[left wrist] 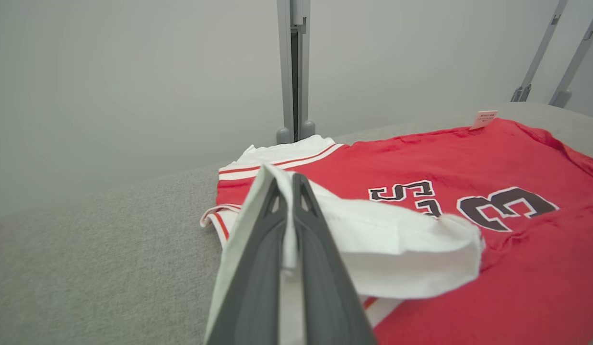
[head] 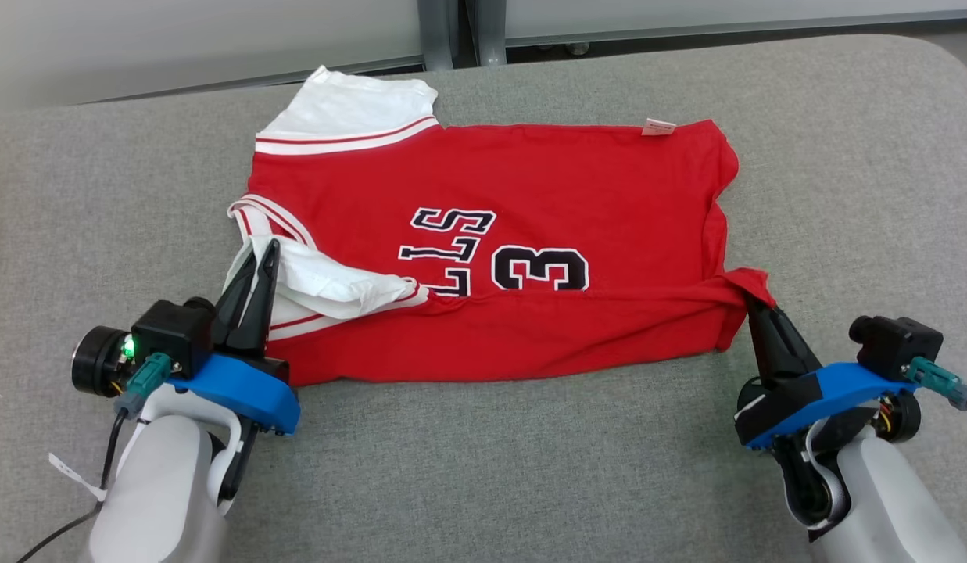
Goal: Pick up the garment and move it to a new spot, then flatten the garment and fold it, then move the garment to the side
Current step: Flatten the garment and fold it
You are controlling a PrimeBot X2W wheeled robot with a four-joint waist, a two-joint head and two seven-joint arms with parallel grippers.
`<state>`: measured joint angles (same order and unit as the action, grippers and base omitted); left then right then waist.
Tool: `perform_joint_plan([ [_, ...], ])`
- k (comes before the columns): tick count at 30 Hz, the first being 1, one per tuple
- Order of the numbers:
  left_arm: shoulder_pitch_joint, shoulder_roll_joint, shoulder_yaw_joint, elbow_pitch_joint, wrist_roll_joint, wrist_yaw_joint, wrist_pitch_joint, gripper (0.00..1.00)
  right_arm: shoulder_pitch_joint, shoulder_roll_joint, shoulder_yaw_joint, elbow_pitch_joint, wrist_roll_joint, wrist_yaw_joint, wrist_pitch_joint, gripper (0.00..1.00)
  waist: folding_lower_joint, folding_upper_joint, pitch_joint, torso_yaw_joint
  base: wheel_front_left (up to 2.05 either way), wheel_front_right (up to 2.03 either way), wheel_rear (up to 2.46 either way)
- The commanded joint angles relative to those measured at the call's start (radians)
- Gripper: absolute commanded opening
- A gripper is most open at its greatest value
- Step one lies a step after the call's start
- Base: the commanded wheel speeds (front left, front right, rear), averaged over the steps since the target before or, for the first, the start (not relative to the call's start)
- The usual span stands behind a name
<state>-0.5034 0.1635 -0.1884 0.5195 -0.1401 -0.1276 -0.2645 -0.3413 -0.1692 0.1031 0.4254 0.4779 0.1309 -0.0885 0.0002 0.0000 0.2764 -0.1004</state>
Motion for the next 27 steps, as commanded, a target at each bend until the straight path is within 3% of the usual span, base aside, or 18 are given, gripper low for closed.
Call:
perform_joint_plan([
  [1,-0.019,0.009,0.002,0.01,-0.006,-0.004,0.001,0.0,-0.031,-0.006,0.007,0.012,0.004,0.0,-0.02,0.34,-0.0002,0.0,0.011,0.0,0.0,0.0,0.0],
  [3,-0.037,0.004,0.011,0.019,-0.005,-0.004,0.001,0.0,-0.049,-0.011,0.015,0.036,0.0,0.0,-0.037,1.0,-0.0002,0.0,0.019,0.005,0.0,0.0,0.0],
  [5,-0.045,-0.003,0.017,0.022,0.001,-0.004,0.001,1.0,-0.062,-0.016,0.023,0.055,-0.001,0.0,-0.056,1.0,-0.0002,0.0,0.023,0.01,0.0,0.0,0.0],
  [17,0.073,-0.014,0.07,-0.007,0.01,-0.004,0.001,1.0,-0.02,-0.054,0.063,0.14,-0.021,0.0,-0.111,1.0,-0.0002,0.0,-0.017,0.028,0.0,0.0,0.0],
  [27,0.137,-0.012,0.035,0.114,-0.017,-0.004,0.001,1.0,-0.056,-0.05,0.092,0.23,-0.048,0.0,-0.105,1.0,-0.0002,0.0,-0.016,0.039,0.0,0.0,0.0],
])
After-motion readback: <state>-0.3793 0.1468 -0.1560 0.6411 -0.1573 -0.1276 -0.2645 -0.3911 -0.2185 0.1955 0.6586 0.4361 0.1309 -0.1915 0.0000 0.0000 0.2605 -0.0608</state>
